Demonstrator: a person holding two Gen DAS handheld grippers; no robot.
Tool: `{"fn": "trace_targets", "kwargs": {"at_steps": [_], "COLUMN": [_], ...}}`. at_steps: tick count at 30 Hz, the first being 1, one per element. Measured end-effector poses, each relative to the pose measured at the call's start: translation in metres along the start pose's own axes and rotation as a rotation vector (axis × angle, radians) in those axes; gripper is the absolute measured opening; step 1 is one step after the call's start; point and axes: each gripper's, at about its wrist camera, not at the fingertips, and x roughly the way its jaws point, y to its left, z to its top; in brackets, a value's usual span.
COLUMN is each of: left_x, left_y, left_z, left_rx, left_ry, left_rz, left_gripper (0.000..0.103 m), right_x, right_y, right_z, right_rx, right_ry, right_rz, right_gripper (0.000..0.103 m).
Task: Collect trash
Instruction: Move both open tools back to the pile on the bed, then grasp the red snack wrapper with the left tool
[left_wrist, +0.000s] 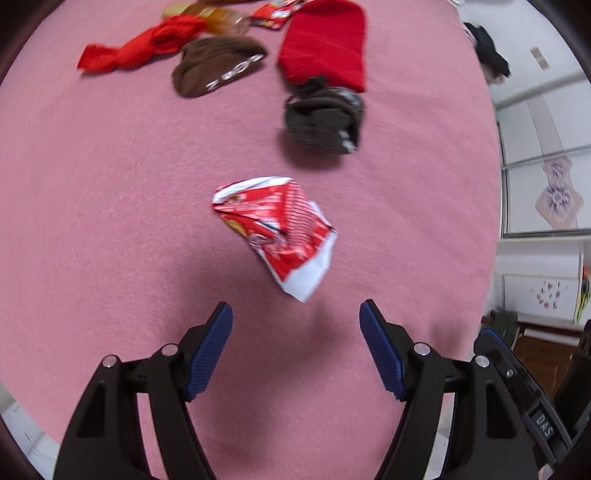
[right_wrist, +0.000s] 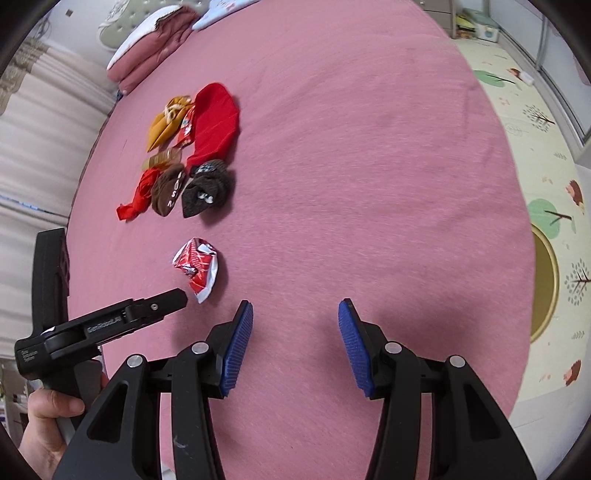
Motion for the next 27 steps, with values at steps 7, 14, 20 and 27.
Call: {"fn": "trace_targets", "kwargs": {"at_steps": [7,14,20,27], "left_x": [0.024,0.05,0.047,0.024], "left_y": [0.01,0.009,0.024,0.061], "left_z": [0.025,0.052,0.062,0.075], "left_rx": [-0.035,-0.066,-0.092,-0.112], "left_ry": [0.011,0.038,0.036,-0.001], "left_rz": [0.014,0.032,0.013,-0.021], "left_gripper": [0.071,0.068,0.036,0.031], "right_x": [0.025,0.043,0.059,0.083], "right_y": [0.011,0.02,0.033,0.061], "right_z": [0.019,0.038,0.054,0.074], "right_rx": [-0.009,-0.02,-0.027,-0.049], "right_ry": [0.026,0.038,0.049,0.061], "right_rz": [0.006,0.007,0.014,0.036], "right_gripper": [0.048,0.048,0.048,0.048]}}
